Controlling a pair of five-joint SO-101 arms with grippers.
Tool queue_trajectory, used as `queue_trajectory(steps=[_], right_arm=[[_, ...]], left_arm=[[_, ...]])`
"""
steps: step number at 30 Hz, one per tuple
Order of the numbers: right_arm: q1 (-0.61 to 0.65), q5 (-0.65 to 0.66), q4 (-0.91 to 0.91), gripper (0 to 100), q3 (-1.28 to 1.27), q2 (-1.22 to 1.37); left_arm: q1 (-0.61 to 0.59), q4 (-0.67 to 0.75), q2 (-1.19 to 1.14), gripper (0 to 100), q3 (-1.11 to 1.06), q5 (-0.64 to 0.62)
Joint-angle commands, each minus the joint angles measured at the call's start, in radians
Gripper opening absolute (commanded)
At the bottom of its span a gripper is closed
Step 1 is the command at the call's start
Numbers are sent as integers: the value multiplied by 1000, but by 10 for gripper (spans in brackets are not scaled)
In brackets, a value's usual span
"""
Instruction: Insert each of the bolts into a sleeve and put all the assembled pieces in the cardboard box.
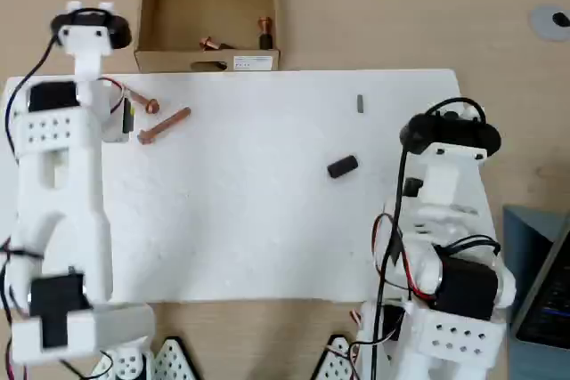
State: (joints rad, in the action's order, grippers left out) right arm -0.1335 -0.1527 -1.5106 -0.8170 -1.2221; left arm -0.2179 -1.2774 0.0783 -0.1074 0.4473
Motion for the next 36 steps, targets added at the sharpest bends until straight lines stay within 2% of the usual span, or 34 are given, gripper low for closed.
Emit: queue_trajectory(steps=[1, 6, 11, 17, 22, 27, 36], right_arm=[[-25, -8, 57, 9, -41, -15], [-25, -8, 126, 9, -104, -15], [-18, -5, 207, 9, -151, -15], [-18, -5, 247, 9, -188, -13], [-18, -6, 250, 9, -196, -7], [-16, -3, 250, 9, -196, -7], [-16, -5, 264, 9, -202, -7]], left_arm=[[-14, -14, -105, 93, 161, 206], [-25, -18, -252, 93, 307, 456], [-28, -12, -372, 93, 425, 760], [-26, -12, -530, 96, 554, 974], [-25, -14, -665, 110, 697, 1042], [-17, -18, -768, 171, 815, 1039], [20, -11, -839, 171, 864, 1043]])
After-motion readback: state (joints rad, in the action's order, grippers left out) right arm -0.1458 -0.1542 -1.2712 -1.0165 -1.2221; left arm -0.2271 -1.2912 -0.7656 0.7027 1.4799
